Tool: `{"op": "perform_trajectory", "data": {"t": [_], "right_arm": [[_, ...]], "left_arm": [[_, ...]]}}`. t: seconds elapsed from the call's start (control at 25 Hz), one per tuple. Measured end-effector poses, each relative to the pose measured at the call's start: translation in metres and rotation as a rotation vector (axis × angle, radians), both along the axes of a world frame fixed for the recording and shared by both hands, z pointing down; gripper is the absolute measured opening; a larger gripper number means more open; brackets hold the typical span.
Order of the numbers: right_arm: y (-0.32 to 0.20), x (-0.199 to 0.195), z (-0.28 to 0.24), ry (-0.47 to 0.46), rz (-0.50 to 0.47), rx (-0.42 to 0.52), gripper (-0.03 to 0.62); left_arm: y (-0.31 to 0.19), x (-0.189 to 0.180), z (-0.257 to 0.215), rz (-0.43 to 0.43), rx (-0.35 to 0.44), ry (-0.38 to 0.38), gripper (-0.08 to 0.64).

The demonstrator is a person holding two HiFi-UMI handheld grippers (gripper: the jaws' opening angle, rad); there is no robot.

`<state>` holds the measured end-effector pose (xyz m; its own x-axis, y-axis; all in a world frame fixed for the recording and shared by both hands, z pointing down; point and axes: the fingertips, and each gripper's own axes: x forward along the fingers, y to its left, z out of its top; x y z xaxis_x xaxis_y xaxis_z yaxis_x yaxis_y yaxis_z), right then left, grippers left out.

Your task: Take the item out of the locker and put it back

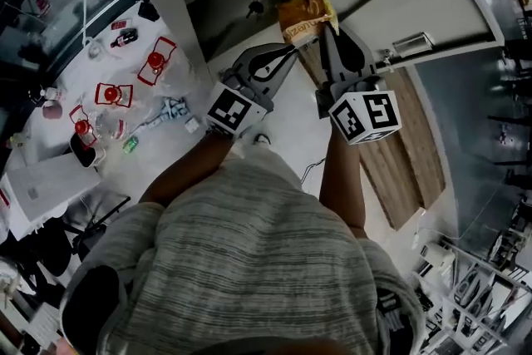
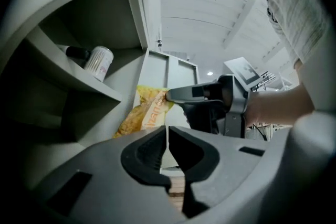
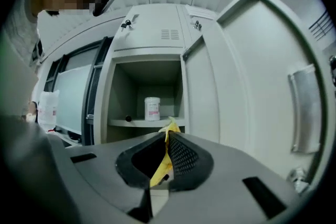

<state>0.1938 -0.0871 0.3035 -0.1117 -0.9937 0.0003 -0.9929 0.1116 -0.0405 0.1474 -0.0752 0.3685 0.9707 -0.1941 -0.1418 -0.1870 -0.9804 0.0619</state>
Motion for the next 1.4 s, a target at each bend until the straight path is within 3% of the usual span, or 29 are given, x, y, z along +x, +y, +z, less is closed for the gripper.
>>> {"op": "perform_trajectory", "data": {"t": [0.36, 0.68, 1.16, 1.4], "right_arm": [[0.062, 0.034, -0.034, 0.023, 0.176, 0.056, 0.032], [0.083, 0.049, -0.04, 0.02, 0.24, 0.077, 0.032], [0.054, 0.035, -0.032, -0.013, 0.157, 0.07, 0.031], [0.012, 0.019, 0.0, -0.049, 0.059, 0.032, 0.031]], "left_arm": [[0.038, 0.03, -0.007, 0.152, 0.004, 0.019, 0.018], [0.053, 0.041, -0.005, 0.2, 0.004, 0.017, 0.018], [0.037, 0.028, -0.003, 0.141, 0.012, -0.005, 0.018], [0.011, 0.006, 0.008, 0.04, 0.001, -0.03, 0.018]]}}
